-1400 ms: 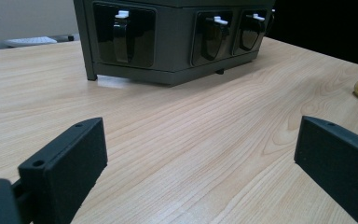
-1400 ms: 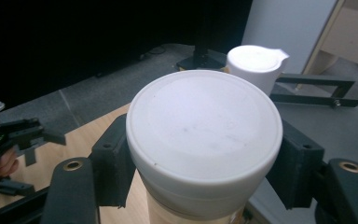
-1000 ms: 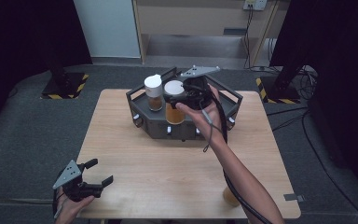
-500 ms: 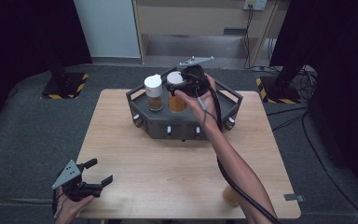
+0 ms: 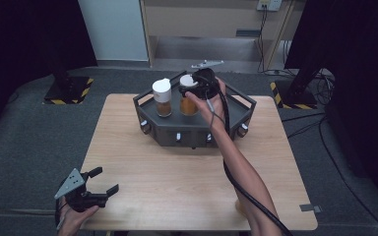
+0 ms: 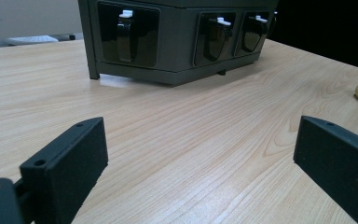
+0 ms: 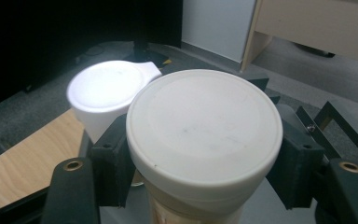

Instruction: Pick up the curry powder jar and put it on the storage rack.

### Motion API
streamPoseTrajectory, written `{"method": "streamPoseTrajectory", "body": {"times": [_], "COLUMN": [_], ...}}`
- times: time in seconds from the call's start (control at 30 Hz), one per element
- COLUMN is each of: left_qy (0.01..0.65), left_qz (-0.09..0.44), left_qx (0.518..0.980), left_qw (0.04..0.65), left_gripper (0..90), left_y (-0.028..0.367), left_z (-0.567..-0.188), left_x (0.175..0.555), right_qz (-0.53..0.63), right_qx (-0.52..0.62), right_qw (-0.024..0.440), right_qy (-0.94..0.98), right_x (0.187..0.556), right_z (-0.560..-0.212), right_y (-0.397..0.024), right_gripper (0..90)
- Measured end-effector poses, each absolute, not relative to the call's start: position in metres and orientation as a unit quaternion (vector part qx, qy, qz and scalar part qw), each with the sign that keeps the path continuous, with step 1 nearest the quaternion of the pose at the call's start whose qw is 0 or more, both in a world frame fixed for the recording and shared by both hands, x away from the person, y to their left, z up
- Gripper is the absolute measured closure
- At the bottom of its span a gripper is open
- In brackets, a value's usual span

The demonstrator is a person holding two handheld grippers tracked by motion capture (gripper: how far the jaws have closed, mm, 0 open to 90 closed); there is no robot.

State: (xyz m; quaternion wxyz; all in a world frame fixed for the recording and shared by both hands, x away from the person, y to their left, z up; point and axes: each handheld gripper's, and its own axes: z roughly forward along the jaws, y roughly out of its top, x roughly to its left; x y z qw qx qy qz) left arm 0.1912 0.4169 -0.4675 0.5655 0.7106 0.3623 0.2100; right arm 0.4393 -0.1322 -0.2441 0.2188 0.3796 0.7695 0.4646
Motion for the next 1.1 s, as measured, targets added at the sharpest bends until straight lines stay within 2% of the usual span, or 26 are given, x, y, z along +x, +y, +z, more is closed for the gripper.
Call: {"method": "streamPoseTrajectory", "body": {"times": [1.1], "left_qy": [0.361], "left_qz": [0.209], "left_qx": [0.711], "left_qw": [0.565], "left_gripper": [2.2], "left_y": [0.417], "left_z": [-0.468], "left_x": [0.192], "right_qz": [0.463], "right_qx": [0.402], "right_qw": [0.213], "right_qy": [0.760], "right_x": [0.453], "right_z": [-0.274], "right_y": [-0.138], "right_gripper": [33.2]}}
